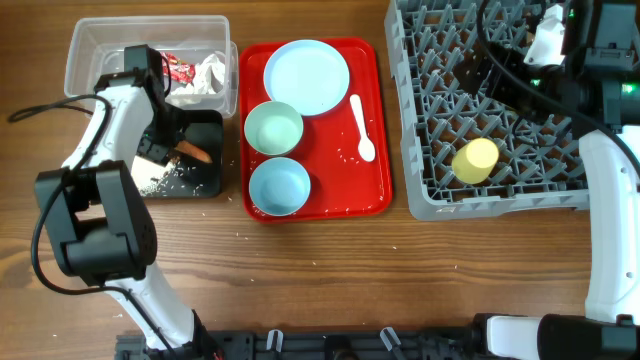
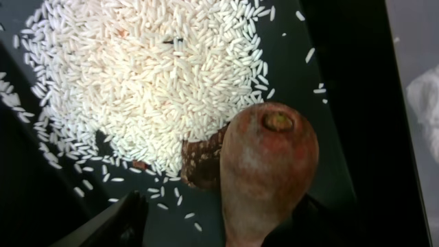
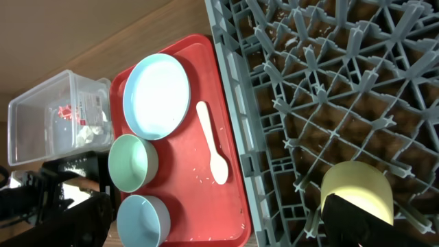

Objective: Sort waste into correct bins and load items into the dishwasher rack
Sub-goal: 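Carry the carrot left and drop it into the black tray, then grasp the white spoon on the red tray with the right gripper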

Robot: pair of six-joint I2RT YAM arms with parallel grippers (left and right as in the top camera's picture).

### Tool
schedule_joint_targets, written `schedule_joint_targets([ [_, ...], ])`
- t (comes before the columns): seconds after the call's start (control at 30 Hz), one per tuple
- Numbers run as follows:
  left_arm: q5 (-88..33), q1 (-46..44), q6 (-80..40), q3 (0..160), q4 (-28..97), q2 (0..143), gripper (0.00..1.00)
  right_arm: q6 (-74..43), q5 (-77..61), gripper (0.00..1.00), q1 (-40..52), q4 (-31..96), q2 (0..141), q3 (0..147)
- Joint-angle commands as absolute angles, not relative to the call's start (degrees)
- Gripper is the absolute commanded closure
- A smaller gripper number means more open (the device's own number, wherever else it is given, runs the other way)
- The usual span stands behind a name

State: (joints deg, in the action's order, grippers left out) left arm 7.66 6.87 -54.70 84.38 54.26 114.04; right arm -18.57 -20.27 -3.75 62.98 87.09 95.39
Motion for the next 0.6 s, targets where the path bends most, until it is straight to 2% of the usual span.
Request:
schedule_joint_targets([
  [0.0, 5.0, 6.9, -49.1, 90.6, 58.1, 108.4, 0.30, -16.1, -19.3, 0.00, -3.7, 62.3, 87.0, 95.7],
  [0.13, -6.9, 1.5, -37.6, 92.9, 57.8, 100.4, 0.26, -13.6, -19.3, 0.00, -3.6, 62.0, 87.0, 95.7],
  [0.33, -2.5, -15.4, -34.7, 92.9, 55.0, 98.7, 0.23, -11.9, -19.4, 0.00, -3.4, 62.2, 87.1, 95.7],
  [0.57, -0.4, -28.0, -39.5, 92.9, 43.7, 102.0, 0.23, -11.3, -19.3, 0.00, -3.4, 64.2, 87.1, 95.7],
])
